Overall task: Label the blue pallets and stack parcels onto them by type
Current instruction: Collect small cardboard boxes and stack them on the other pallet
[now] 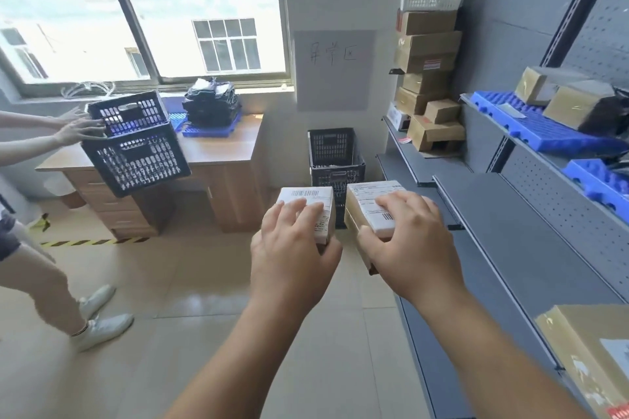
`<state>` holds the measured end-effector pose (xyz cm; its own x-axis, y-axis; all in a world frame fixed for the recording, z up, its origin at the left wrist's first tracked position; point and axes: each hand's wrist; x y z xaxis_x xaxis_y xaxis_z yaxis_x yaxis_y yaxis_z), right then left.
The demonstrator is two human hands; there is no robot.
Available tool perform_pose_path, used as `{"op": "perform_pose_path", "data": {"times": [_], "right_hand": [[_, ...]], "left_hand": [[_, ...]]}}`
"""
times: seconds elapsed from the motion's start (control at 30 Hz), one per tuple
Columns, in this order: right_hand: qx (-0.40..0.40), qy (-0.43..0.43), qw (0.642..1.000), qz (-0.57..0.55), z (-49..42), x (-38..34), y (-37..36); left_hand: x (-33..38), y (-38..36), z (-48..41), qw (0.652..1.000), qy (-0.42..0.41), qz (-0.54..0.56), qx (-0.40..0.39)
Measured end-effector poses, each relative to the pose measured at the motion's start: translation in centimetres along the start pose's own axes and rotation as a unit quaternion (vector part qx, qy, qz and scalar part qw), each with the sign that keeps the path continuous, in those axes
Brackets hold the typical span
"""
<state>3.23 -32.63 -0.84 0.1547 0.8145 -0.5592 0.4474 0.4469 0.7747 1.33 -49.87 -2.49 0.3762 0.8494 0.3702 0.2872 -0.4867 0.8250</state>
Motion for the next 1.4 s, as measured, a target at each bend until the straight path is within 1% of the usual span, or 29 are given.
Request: {"op": "perform_pose_path", "data": {"times": [0.23, 0.53, 0.73, 0.9, 1.1, 1.23, 1.4], "right_hand": [[0.023, -0.019, 1.000, 0.000, -9.1, -2.9, -4.4], [0.034, -0.025, 0.999, 0.001, -21.3, -1.9, -9.1], [0.047, -0.011, 0.999, -0.004, -31.5, -0.1, -10.4], [0.058, -0.009, 0.998, -0.008, -39.6, 1.9, -10.3], [0.073, -0.009, 0.997, 0.013, -45.6, 3.8, -10.9], [0.107, -0.026, 0.994, 0.020, -49.7, 5.0, -11.2], [0.160, -0.067, 0.984, 0.051, -54.8, 6.2, -11.0]], "left_hand": [[-4.5, -2.3, -10.7, 0.999, -0.044, 0.005, 0.009], [-6.9, -7.9, -22.4, 0.998, -0.055, -0.001, 0.017], [-5.3, -12.0, -32.0, 0.997, -0.064, -0.016, 0.029], [-3.7, -14.7, -39.5, 0.996, -0.064, -0.015, 0.056], [-2.8, -18.4, -45.8, 0.996, -0.084, -0.003, 0.039], [-2.6, -21.2, -50.5, 0.994, -0.108, 0.016, 0.028], [-1.9, -25.0, -57.5, 0.985, -0.161, 0.066, 0.011]]}}
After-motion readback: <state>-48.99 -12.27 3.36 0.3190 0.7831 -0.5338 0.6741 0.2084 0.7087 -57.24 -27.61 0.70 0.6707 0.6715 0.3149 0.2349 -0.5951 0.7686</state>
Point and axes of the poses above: each hand's wrist, its own z-axis away from the middle knuckle, its own y-axis out of the back of the hand, x = y × z, and after that the axes turned 11 degrees about -y, right-handed
